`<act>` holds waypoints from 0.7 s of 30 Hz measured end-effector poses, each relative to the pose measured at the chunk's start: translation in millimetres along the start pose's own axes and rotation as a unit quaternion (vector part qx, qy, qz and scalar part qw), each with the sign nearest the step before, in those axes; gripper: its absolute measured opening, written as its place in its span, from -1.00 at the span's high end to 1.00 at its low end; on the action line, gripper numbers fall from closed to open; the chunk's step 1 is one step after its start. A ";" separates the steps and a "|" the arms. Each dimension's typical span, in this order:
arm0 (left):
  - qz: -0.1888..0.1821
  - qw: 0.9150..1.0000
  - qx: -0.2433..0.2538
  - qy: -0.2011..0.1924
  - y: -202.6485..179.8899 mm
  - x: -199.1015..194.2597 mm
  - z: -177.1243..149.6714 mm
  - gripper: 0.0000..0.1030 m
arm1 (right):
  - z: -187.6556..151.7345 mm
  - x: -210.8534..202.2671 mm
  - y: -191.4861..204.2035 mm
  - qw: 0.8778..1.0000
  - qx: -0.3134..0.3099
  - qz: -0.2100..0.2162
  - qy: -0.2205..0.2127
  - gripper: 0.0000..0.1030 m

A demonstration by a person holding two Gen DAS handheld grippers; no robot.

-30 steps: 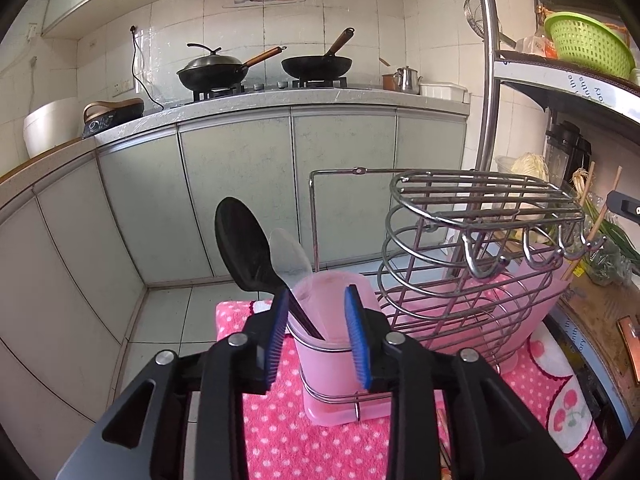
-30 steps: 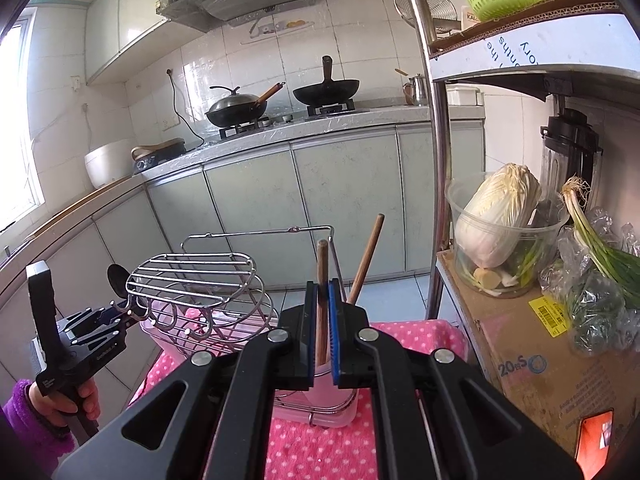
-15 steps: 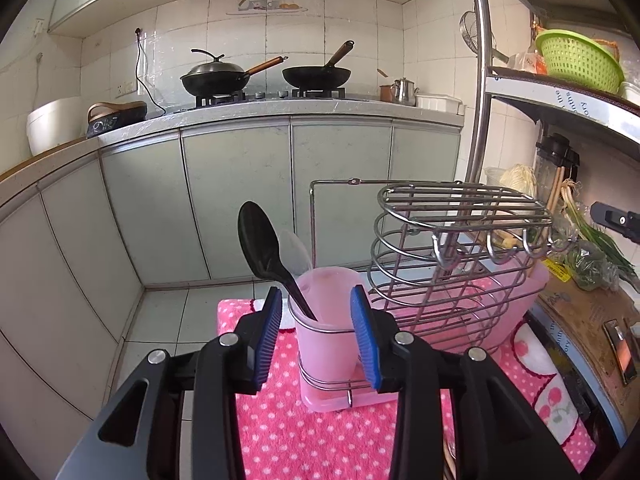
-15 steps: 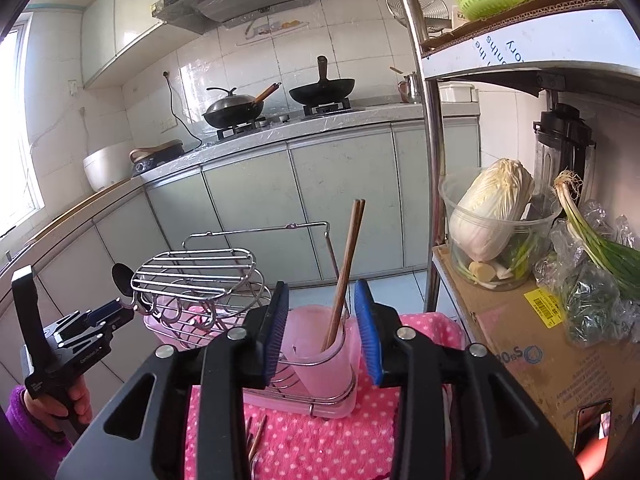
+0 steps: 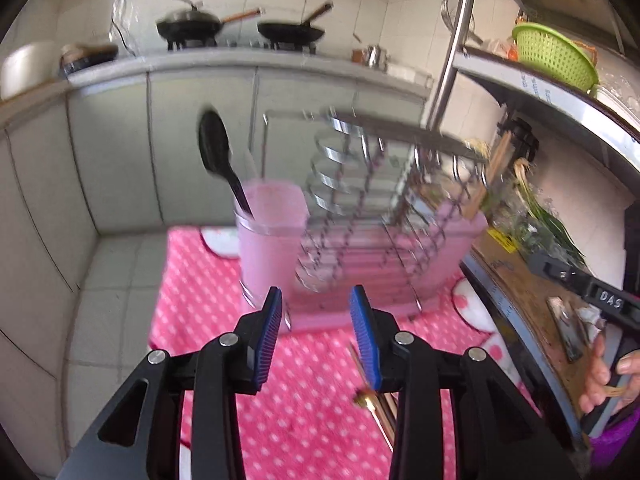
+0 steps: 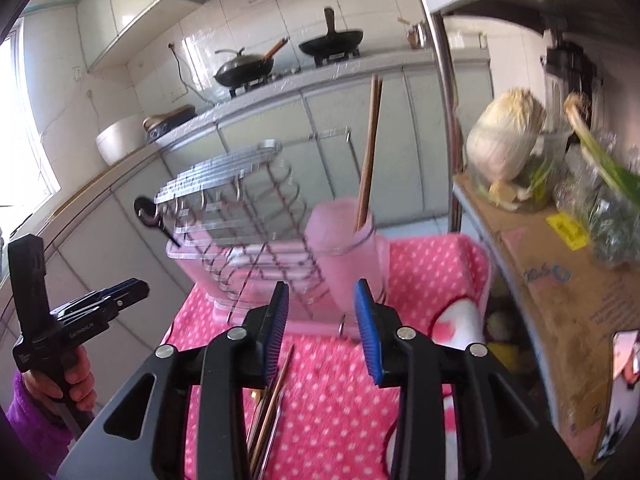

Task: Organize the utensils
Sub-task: 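Move both open tools down to the gold spoon and chopsticks on the mat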

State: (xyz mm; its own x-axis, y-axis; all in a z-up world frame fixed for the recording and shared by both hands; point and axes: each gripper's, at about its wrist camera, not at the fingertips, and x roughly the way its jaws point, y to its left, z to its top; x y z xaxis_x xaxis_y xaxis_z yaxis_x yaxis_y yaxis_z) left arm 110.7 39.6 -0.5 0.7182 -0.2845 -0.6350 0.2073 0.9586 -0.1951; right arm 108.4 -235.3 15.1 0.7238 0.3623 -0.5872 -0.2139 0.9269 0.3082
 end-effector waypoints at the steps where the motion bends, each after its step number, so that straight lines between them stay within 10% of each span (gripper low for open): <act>1: -0.012 1.000 -0.007 0.018 -1.0 4.9 -6.3 0.32 | -5.0 4.9 -1.3 1.000 0.005 0.005 0.013 0.32; 12: -0.104 0.961 -0.126 0.224 -7.5 87.2 -64.9 0.43 | -44.4 35.4 -15.9 0.996 0.045 0.021 0.076 0.32; 21: -0.076 0.936 -0.172 0.298 -19.9 134.0 -83.5 0.41 | -55.0 42.3 -24.4 0.994 0.056 0.031 0.091 0.33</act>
State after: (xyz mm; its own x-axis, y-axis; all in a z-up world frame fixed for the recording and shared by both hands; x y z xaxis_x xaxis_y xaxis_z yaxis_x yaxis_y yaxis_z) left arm 147.3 -18.3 -144.1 0.1788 -0.4692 -0.8648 -0.0236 0.8767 -0.4805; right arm 108.2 -237.2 -58.4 0.5789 0.4386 -0.6874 -0.1724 0.8898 0.4226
